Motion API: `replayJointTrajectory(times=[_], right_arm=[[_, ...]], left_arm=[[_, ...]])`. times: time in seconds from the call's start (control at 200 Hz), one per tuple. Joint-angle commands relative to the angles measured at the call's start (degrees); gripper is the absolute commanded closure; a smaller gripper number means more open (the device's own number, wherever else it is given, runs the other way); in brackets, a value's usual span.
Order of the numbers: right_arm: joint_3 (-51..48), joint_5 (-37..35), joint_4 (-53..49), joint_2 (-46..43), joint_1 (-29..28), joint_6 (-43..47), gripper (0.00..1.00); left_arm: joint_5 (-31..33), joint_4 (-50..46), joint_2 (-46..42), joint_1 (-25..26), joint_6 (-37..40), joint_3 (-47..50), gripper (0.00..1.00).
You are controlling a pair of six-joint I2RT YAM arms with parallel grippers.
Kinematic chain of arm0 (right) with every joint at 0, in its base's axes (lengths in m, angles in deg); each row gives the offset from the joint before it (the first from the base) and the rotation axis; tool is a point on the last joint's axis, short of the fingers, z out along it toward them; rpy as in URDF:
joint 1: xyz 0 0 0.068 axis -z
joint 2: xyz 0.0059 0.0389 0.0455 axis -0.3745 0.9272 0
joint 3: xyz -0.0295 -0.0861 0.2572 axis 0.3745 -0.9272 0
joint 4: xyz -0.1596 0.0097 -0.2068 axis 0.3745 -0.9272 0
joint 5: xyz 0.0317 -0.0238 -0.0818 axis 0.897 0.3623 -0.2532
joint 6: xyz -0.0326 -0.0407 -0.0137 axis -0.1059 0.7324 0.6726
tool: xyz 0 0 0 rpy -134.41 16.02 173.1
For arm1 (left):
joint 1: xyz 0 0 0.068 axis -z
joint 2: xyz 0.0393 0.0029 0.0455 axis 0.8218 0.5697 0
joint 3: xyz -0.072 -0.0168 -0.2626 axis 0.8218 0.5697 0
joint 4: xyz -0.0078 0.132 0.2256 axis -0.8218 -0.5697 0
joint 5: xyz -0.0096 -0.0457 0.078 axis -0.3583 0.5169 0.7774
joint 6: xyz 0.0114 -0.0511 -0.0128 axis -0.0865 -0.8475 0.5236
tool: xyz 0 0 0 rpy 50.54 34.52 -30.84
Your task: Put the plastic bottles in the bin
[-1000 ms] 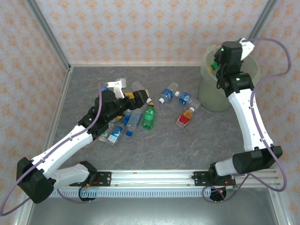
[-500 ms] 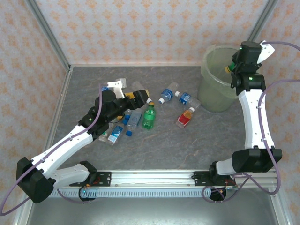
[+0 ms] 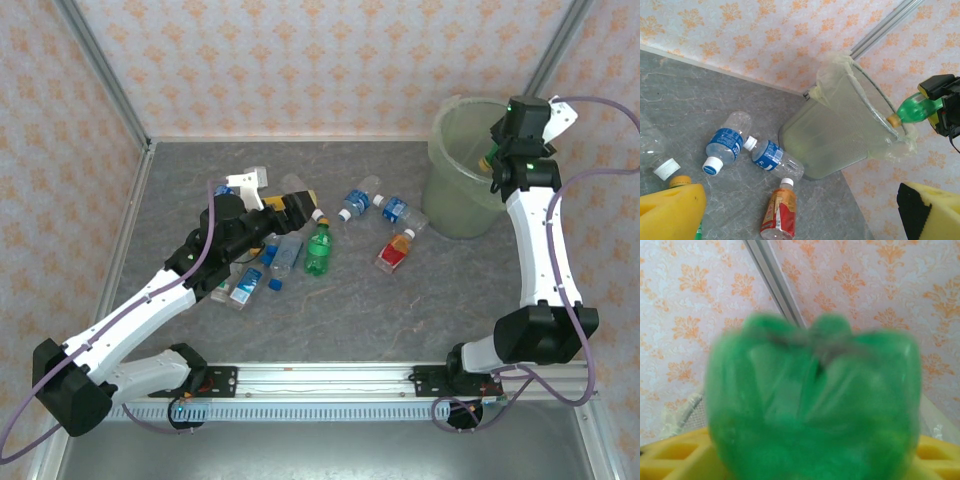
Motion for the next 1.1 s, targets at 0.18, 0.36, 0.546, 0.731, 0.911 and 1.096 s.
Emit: replayJointTrajectory(times=[0.18, 0.36, 0.546, 0.731, 0.911, 1.096], right_arm=[[-0.60, 3.33, -1.83, -0.82, 0.39, 0.91, 0.10], [-1.24, 7.33, -2.76, -1.79, 0.40, 2.09, 0.01], [-2.73, 9.59, -2.74, -4.26, -1.54, 2.86, 0.00], [-1.80, 5.99, -3.78, -5.29, -8.11, 4.31, 0.00], [-1.33, 1.66, -3.88, -5.65, -16.23, 4.64, 0.00], [-1.26, -0.86, -3.68, -3.93, -23.86, 4.19, 0.00]], left_arm=[[1.06, -0.01, -0.30, 0.34, 1.24, -1.38, 0.01], [1.74, 0.22, -0.02, 0.34, 0.84, -1.28, 0.01], [3.39, -0.43, 0.15, 0.37, 0.66, -0.96, 0.01], [4.32, -0.54, 0.37, 0.46, 0.13, -0.42, 0.01], [4.09, -0.76, 0.49, 0.48, -0.13, -0.16, 0.01], [5.85, -1.84, -0.33, 0.50, -0.04, 0.54, 0.01]])
